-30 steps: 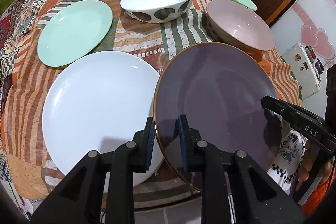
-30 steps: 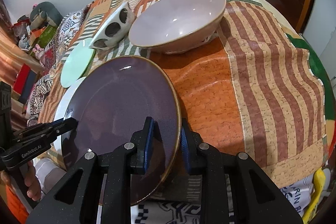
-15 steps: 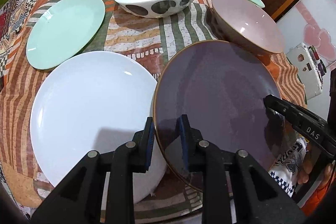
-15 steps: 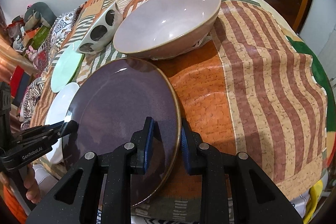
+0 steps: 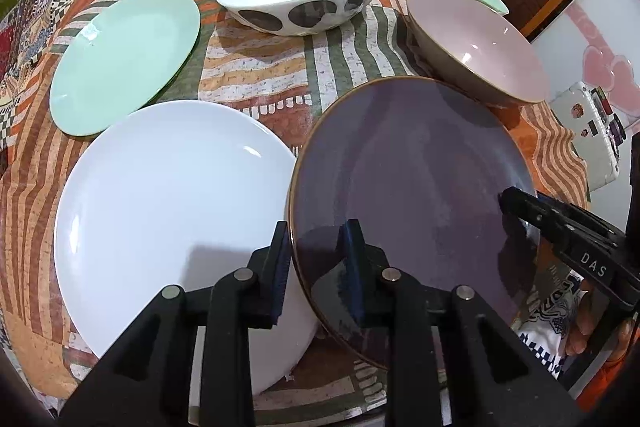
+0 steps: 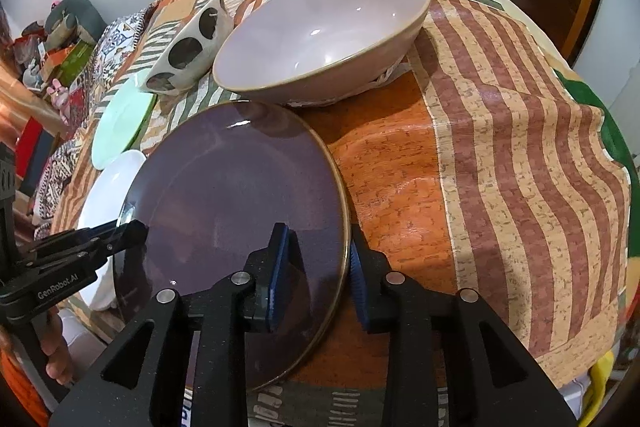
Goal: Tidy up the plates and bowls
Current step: 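Open the left gripper while the right gripper lowers the purple plate onto the quilt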
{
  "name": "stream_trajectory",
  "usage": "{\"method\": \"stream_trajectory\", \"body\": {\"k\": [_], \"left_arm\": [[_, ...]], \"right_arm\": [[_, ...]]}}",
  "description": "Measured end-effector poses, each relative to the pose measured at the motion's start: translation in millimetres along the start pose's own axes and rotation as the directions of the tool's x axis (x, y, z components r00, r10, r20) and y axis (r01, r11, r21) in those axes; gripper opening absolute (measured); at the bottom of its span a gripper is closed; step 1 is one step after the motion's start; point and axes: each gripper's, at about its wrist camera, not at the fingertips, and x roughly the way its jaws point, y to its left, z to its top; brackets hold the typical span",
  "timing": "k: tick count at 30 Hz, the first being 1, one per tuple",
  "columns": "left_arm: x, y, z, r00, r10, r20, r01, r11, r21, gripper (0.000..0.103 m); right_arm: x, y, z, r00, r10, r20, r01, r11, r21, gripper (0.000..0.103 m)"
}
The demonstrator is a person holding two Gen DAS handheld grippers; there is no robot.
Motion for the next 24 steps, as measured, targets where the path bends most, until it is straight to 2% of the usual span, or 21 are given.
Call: {"method": "stream_trajectory", "body": {"k": [3,8,12,17,24], "left_arm": [[-5.6,-2.7,-1.7,0.999,0.035,0.010,-0.035,0.999,0.023,0.025],[-23.5,0.9,-4.4,0.999,0.029,0.034,-0.030,1.000,0.008,0.028],[-42.9,7.2,-8.8,0.997,0.037,0.067,-0.037,0.999,-0.001,0.028],[-73.3,21.4,-13.9,0.990,0.063,0.123,-0.060,0.998,-0.026,0.039],[-110.9,51.5,-24.5,0.976,0.115,0.185,-0.102,0.992,-0.076,0.046]], "right_arm": [[-2.9,1.9,0.0,1.000,-0.011,0.000,0.011,1.000,-0.021,0.030],[-12.0,5.1,-4.1,1.000,-0.026,0.009,0.026,0.998,-0.048,0.043],[-22.0,3.9,-6.4,0.999,-0.029,0.018,0.030,0.999,-0.045,0.044],[-39.5,2.7,-6.2,0.999,-0.012,0.047,0.013,1.000,-0.024,0.044],[-59.3,20.5,1.4,0.993,0.025,0.118,-0.020,0.999,-0.044,0.048]]}}
